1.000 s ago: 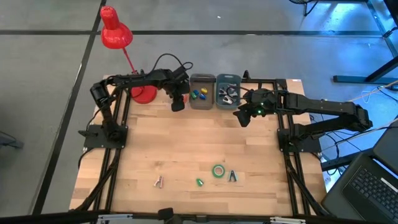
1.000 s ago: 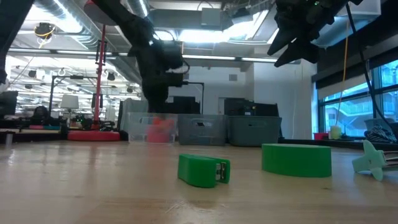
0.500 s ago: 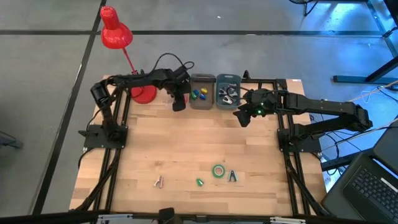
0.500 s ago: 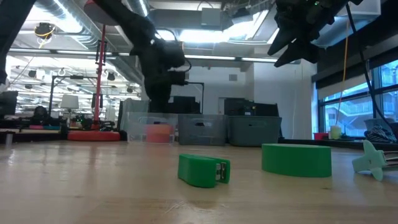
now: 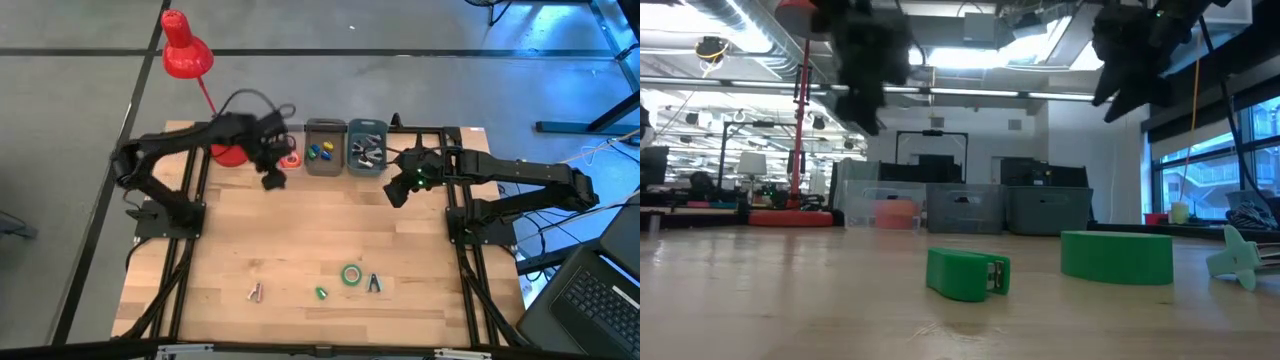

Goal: Pick and place Stapler, Stapler remover, tape
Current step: Put the light blue staple remover into the blue bin

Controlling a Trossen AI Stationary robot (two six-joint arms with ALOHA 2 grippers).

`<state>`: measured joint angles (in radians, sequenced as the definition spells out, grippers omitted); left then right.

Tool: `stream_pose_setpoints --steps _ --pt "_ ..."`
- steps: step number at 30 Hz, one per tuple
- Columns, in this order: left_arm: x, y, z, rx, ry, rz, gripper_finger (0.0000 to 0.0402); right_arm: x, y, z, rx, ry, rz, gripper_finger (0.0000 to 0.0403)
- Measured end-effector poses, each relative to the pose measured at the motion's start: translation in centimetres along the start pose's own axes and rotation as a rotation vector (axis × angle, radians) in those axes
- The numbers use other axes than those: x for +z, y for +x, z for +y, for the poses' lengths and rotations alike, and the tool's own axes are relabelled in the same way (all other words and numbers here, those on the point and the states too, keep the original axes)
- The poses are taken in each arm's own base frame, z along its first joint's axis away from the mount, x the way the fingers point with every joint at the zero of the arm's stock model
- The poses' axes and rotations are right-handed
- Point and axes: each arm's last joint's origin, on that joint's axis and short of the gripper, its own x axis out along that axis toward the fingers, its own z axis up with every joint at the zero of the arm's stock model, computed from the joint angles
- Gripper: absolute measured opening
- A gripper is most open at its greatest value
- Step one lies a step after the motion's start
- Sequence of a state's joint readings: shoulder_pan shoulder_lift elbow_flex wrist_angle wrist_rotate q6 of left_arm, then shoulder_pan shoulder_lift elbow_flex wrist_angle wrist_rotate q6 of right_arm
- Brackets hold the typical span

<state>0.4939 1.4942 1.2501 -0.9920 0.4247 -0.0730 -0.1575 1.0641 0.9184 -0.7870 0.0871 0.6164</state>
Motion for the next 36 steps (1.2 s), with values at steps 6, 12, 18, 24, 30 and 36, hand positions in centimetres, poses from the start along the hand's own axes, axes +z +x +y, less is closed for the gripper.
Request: stream_pose_setpoints --steps 6,12,18,24,30,36 --pt "-5.8 1.9 -5.2 -0.095 0.055 -0.052 0.0267 -1.9 -0.2 0.9 0.016 0.133 0.143 0.0216" --pt "-9.4 3.8 -8.0 -0.168 0.049 -0.302 0.0270 -5.2 -1.2 5.0 0.178 0.296 0.291 0.0216" --pt "-9.7 3.9 -8.5 -0.108 0.078 -0.454 0.0267 -9.3 -0.7 9.8 0.228 0.413 0.357 0.0216" --pt "-8.7 3.4 -7.8 -0.047 0.114 -0.557 0.0270 -13.1 2.1 11.8 0.074 0.460 0.419 0.0216" --pt "-7.6 2.8 -6.5 -0.020 0.063 -0.619 0.0268 -15.8 4.4 13.7 0.050 0.473 0.480 0.0216" --pt "-6.9 2.3 -5.6 -0.019 0.042 -0.666 0.0269 -17.4 6.3 14.1 -0.009 0.462 0.481 0.0216"
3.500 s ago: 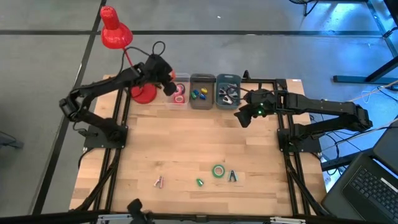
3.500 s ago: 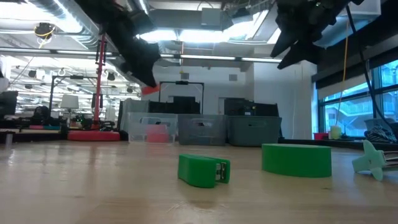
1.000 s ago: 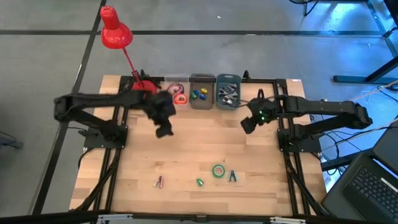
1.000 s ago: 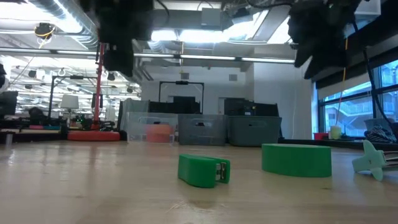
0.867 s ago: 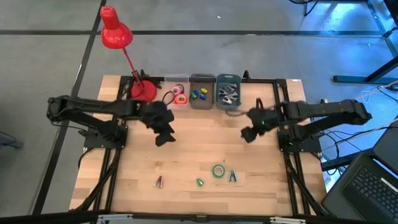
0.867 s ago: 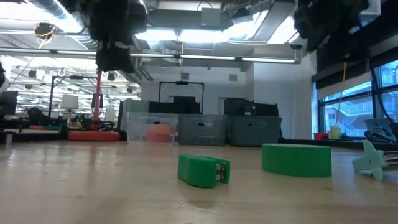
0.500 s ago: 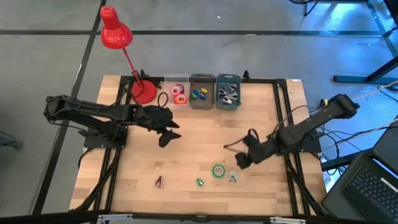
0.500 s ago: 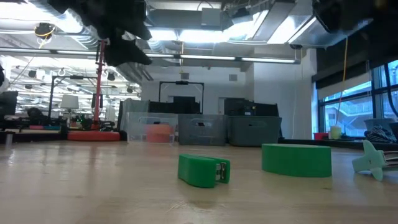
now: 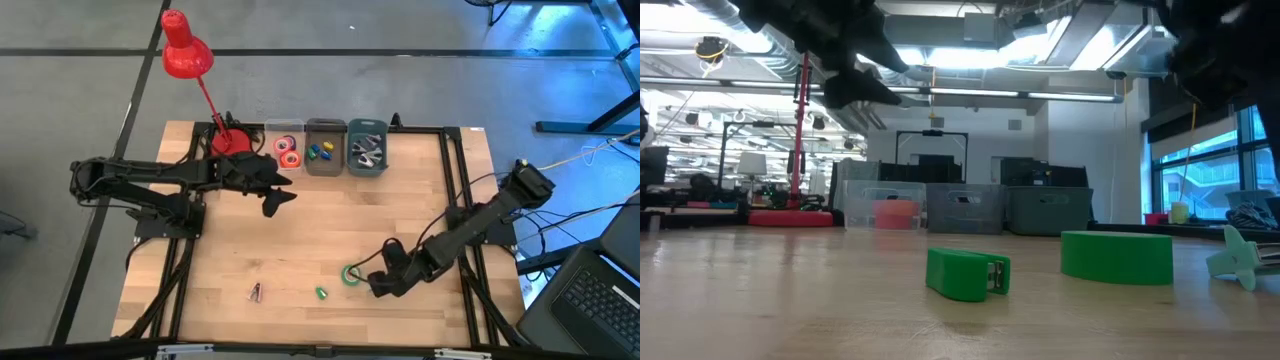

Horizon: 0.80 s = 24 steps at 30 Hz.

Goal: Pick and place Stapler, Stapler remover, tape
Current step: Put the light blue staple remover into the blue bin

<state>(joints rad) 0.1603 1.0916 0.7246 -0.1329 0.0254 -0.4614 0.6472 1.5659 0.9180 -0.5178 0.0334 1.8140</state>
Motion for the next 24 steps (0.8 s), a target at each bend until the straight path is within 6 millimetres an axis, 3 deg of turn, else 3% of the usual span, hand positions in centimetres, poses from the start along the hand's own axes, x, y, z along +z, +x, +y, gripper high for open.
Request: stream_pose_setpoints --steps 7,16,20,24 --pt "0.3 0.0 0.4 -0.047 -0.024 0.012 0.0265 0.0 2.1 -0.2 -0.053 -0.035 -0.013 0.0216" --pt "0.2 0.0 0.4 -0.049 -0.029 0.021 0.0263 0.0 3.3 -0.3 -0.076 -0.044 -0.018 0.0206" --pt "0.2 0.0 0.4 -0.049 -0.029 0.021 0.0260 0.0 3.3 -0.2 -0.072 -0.047 -0.021 0.0165" --pt "0.2 0.0 0.4 -0.048 -0.029 0.022 0.0262 0.1 3.3 -0.2 -0.068 -0.048 -0.043 0.0094"
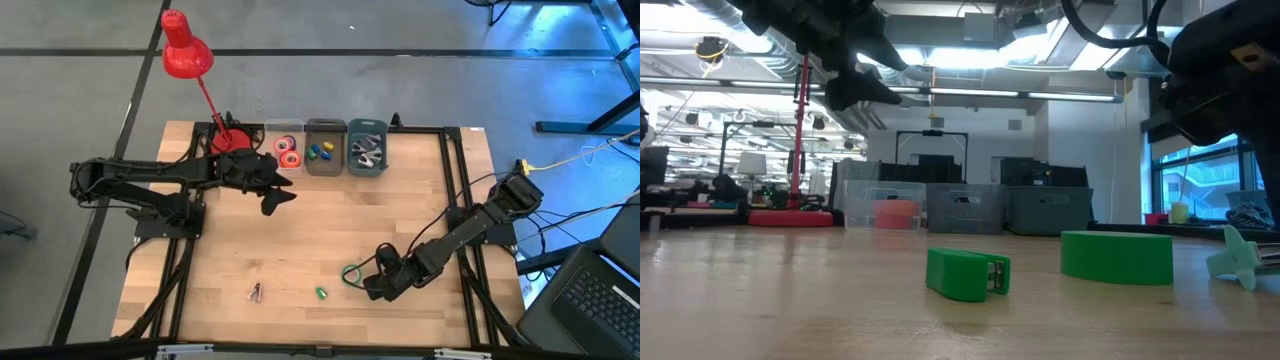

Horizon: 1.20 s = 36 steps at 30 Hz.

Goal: Pick and place Stapler, Stapler remover, tape
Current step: Put the light blue staple remover into the blue bin

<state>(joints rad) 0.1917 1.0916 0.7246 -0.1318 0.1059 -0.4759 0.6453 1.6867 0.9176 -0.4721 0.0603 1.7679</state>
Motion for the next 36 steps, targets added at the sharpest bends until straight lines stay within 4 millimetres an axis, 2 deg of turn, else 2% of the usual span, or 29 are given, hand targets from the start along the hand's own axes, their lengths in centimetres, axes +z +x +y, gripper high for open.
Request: stream_pose_setpoints --steps 3,4,9,12,16,20,24,28,32,36 --pt "0.0 0.0 0.0 0.002 0.001 0.003 0.0262 0.0 0.0 0.0 0.003 -0.005 -0.002 0.0024" --pt "-0.1 0.0 0.0 0.003 0.006 0.006 0.0261 0.0 0.0 0.0 0.006 -0.014 -0.006 0.0014" --pt "-0.2 0.0 0.1 0.012 0.013 0.025 0.0258 0.1 -0.7 0.1 0.033 -0.021 -0.038 0.0004" --pt "-0.3 0.0 0.2 0.018 0.012 0.036 0.0258 0.5 -2.7 0.0 0.062 -0.014 -0.075 0.0003" --pt "-0.4 0.0 0.2 0.021 0.012 0.043 0.0258 2.5 -7.0 -0.6 0.029 -0.025 -0.160 0.0002" --pt "-0.4 0.0 0.2 0.021 0.013 0.041 0.0258 6.3 -10.8 -2.2 -0.011 -0.071 -0.254 0.0001" --pt "-0.4 0.0 0.2 0.021 0.013 0.039 0.0258 11.4 -13.5 -3.6 -0.010 -0.162 -0.353 0.0001" --pt "-0.3 0.0 0.2 0.034 0.014 0.027 0.0258 17.1 -15.0 -5.5 -0.031 -0.230 -0.417 0.0001" --pt "-0.1 0.0 0.1 0.027 0.017 -0.001 0.0258 22.7 -16.0 -7.8 0.036 -0.254 -0.451 0.0000" --pt "0.1 0.0 0.0 0.017 0.019 -0.022 0.0258 27.4 -16.2 -10.4 0.115 -0.226 -0.499 0.0000"
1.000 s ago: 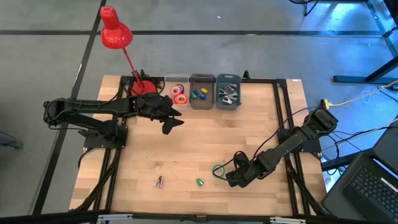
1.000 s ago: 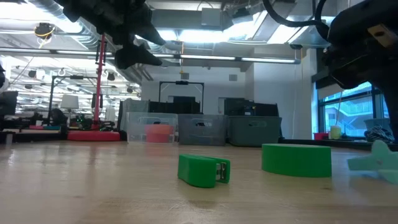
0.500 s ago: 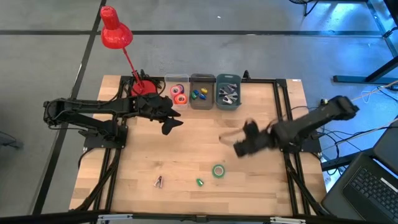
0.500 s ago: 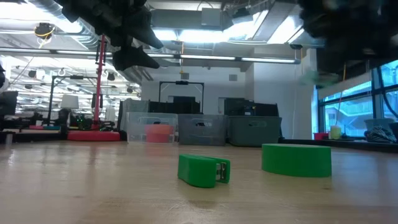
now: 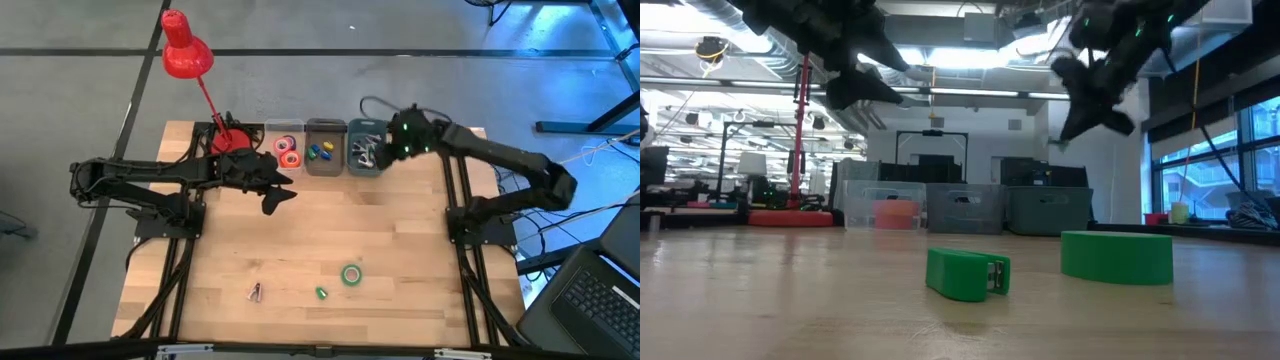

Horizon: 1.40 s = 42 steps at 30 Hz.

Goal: Pick and place Stapler, Stapler remover, tape
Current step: Put the light blue staple remover into the blue bin, then put the green stapler into the black bin

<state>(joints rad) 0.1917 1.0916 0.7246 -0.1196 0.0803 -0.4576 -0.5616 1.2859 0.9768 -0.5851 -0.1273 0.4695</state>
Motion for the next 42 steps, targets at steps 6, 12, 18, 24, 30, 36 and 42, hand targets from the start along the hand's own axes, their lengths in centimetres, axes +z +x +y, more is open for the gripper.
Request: stream_pose_setpoints --steps 6,12,18,24,30,36,42 --pt "0.2 0.0 -0.1 -0.008 0.002 -0.024 0.0258 3.5 3.7 -3.9 0.004 0.008 0.035 0.0000" --pt "0.4 0.0 -0.2 -0.016 0.002 -0.038 0.0258 7.7 7.7 -4.9 -0.042 -0.089 0.099 0.0000" --pt "0.4 0.0 -0.2 -0.017 -0.031 -0.038 0.0258 8.9 11.0 -6.5 -0.158 -0.145 0.258 0.0000" --pt "0.4 0.0 -0.2 -0.017 -0.025 -0.038 0.0258 8.4 13.3 -7.3 -0.193 -0.157 0.298 0.0000" --pt "0.4 0.0 -0.2 -0.017 -0.023 -0.037 0.0258 8.4 13.2 -7.4 -0.220 -0.161 0.301 0.0028" --pt "0.4 0.0 -0.2 -0.016 -0.005 -0.037 0.0258 9.5 11.4 -6.6 -0.206 -0.169 0.237 0.0088" --pt "0.3 0.0 -0.2 -0.045 0.016 -0.019 0.0258 9.7 7.7 -5.0 -0.183 -0.154 0.196 0.0132"
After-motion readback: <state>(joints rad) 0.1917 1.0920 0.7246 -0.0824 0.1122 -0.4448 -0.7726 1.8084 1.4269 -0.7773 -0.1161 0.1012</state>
